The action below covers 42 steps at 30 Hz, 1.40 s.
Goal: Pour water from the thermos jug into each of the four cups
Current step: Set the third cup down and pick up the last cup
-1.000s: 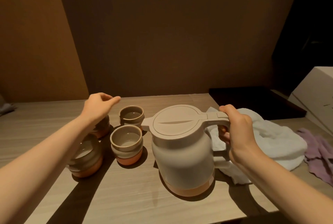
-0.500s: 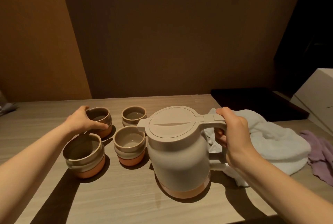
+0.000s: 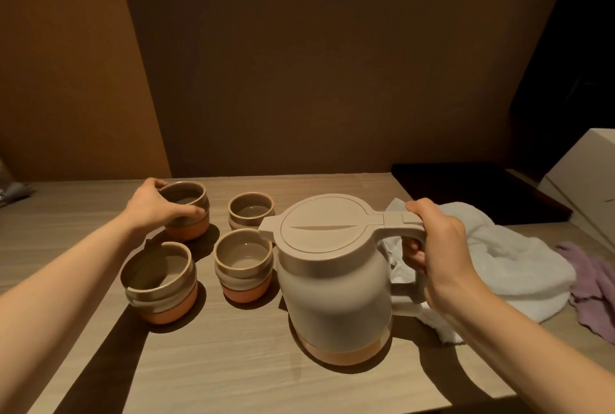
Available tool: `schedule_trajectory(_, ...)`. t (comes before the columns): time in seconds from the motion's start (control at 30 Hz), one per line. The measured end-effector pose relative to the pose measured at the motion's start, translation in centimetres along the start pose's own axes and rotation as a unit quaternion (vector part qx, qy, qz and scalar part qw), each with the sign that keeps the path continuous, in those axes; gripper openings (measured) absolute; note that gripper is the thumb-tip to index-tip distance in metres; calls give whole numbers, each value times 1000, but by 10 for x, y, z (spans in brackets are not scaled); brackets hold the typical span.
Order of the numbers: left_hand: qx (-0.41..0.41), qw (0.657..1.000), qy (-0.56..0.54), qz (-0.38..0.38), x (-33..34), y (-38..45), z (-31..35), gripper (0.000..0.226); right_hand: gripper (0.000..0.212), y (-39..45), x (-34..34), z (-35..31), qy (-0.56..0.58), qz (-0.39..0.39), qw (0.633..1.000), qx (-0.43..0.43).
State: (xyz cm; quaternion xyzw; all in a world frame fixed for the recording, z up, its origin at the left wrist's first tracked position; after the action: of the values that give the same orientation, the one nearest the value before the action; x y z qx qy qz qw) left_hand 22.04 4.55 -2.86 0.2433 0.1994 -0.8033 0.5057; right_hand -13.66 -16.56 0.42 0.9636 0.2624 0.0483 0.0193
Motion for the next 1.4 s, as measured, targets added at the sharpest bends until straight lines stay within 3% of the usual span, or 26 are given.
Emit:
schedule_trajectory(0.27,95,990,-97,21,-21,-27,53,82,40,-10,4,-3,-13,0,1000,-8)
schedule_trajectory(0.47,156,982,-105,-12,-32,-67,78,66,42,-21,6,-4,-11,5,1000,-2)
schedule_trajectory(0.63,182,973,-139,-32,-35,-108,78,72,42,-33,7,-5,2,-2,1000,-1)
schedule_trajectory(0.83,196,969,-124,-91,-32,-157,56,79,42,-49,9,-8,0,-18,1000,-3)
schedule_trajectory(1.17,162,969,-164,-93,-8,-200,-10,83,52,-67,13,-16,-15,-32,999,-21)
schedule_trajectory(1.4,132,967,-193,-98,13,-210,-37,84,33,-69,20,-22,-53,-37,997,-38)
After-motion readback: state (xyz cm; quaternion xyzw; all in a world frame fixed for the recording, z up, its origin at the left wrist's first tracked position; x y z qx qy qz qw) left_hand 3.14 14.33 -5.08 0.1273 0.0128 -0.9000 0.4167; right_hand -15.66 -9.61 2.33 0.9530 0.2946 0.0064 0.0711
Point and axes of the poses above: each hand's wrist, its own y-axis towards the middle knuckle, its own x-axis out of the palm, z = x × y, the point moved 4 cm from there along y, towards the middle knuckle, and after that the axes turned 3 degrees about -z, right-handed, at the moved point
